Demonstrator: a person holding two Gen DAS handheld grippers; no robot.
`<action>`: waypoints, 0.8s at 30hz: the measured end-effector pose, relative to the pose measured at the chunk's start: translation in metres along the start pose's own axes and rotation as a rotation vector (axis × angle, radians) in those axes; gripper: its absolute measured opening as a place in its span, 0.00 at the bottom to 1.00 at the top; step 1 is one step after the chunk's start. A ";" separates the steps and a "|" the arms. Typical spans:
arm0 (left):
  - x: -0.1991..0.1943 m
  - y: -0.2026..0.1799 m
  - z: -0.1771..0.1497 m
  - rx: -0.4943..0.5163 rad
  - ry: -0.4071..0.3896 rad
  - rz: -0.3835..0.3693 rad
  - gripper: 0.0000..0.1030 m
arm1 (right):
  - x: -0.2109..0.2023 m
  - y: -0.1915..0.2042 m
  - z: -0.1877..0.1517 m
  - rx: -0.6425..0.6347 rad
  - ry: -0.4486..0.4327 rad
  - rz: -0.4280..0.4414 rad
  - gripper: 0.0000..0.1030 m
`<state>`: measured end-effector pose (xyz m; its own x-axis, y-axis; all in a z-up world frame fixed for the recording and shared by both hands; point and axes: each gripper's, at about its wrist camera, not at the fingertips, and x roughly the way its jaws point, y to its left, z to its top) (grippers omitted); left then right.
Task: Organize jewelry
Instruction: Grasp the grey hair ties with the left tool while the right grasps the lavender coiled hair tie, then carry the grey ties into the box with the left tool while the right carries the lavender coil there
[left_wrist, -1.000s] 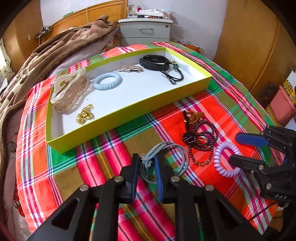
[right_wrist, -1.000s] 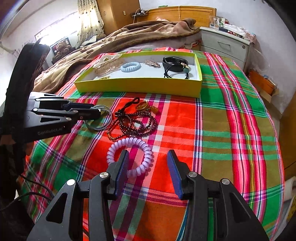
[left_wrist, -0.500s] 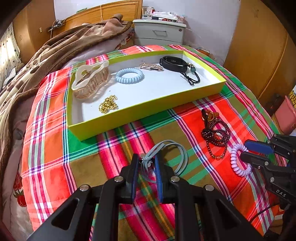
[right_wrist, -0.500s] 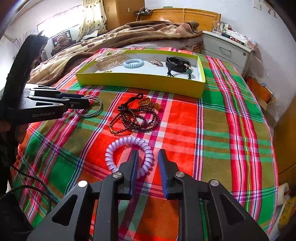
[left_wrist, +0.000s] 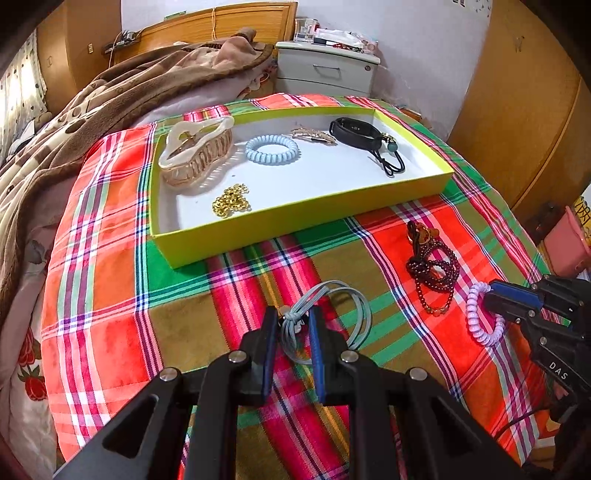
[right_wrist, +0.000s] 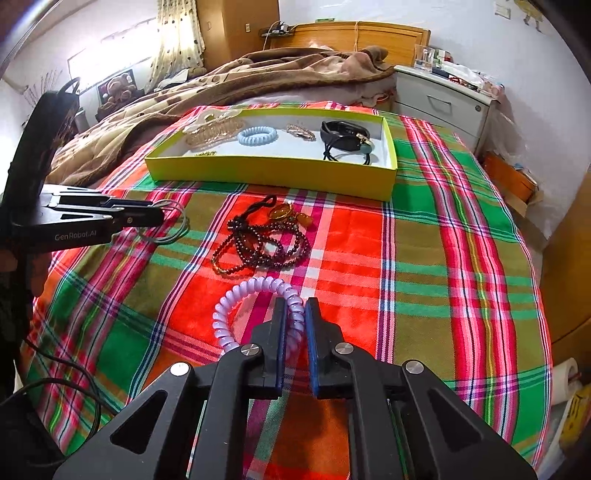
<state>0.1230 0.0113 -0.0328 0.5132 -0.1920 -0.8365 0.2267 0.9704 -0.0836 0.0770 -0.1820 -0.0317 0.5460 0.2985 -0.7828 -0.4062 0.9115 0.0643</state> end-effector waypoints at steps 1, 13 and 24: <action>-0.001 0.000 0.000 -0.001 -0.003 0.001 0.17 | -0.001 0.000 0.000 0.003 -0.003 0.000 0.10; -0.020 0.006 0.005 -0.017 -0.051 -0.012 0.17 | -0.012 -0.004 0.014 0.022 -0.057 0.005 0.10; -0.042 0.011 0.030 -0.020 -0.124 -0.028 0.17 | -0.018 -0.003 0.051 0.002 -0.126 0.002 0.10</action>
<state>0.1284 0.0256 0.0175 0.6058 -0.2347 -0.7602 0.2267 0.9668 -0.1178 0.1057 -0.1759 0.0136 0.6333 0.3333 -0.6985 -0.4061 0.9114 0.0667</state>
